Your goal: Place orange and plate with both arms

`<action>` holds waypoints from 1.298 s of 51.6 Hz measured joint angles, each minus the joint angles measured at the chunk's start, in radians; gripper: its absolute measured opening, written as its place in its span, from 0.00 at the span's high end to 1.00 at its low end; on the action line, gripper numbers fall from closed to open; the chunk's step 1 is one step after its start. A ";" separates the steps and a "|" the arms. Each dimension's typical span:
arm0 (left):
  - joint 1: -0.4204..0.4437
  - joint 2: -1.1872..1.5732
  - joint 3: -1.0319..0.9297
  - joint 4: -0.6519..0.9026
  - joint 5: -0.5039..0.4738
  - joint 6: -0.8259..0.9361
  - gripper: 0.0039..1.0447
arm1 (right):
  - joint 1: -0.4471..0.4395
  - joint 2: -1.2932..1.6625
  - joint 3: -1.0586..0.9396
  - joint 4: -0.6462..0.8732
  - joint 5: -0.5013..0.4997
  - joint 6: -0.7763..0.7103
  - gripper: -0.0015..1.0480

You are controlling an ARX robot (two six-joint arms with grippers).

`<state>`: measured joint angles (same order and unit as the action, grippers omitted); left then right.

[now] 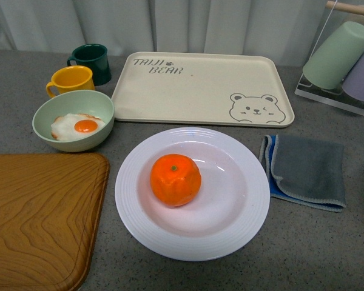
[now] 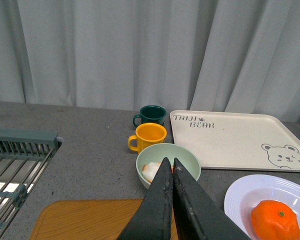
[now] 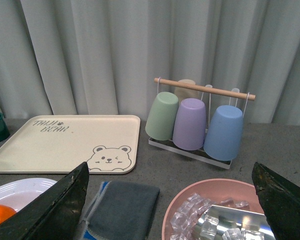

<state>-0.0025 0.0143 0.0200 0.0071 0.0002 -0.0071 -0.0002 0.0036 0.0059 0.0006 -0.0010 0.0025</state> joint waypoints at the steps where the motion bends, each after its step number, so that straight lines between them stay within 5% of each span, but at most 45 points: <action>1: 0.000 -0.005 0.000 -0.001 0.000 0.000 0.97 | 0.000 0.000 0.000 0.000 0.000 0.000 0.09; 9: 0.000 -0.009 0.000 -0.005 0.000 0.000 0.97 | 0.000 0.000 0.000 0.000 -0.001 0.000 0.09; 13: 0.000 -0.010 0.000 -0.005 0.000 0.000 0.82 | -0.002 0.058 0.023 -0.043 -0.076 -0.164 0.09; 19: 0.000 -0.010 0.000 -0.005 0.000 0.000 0.63 | 0.074 0.271 0.089 -0.018 -0.034 -0.266 0.09; 26: 0.000 -0.010 0.000 -0.005 0.000 0.000 0.41 | 0.140 0.581 0.173 0.016 -0.031 -0.129 0.09; 36: 0.000 -0.010 0.000 -0.005 0.000 0.001 0.04 | 0.208 1.135 0.307 0.055 -0.176 0.233 0.09; 52: 0.000 -0.010 0.000 -0.005 0.000 0.002 0.06 | 0.226 1.626 0.465 0.225 -0.414 0.526 0.09; 67: 0.000 -0.010 0.000 -0.005 0.000 0.002 0.06 | 0.292 1.896 0.606 0.298 -0.439 0.749 0.09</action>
<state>-0.0025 0.0040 0.0200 0.0021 0.0002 -0.0051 0.2916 1.8992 0.6117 0.2985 -0.4397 0.7517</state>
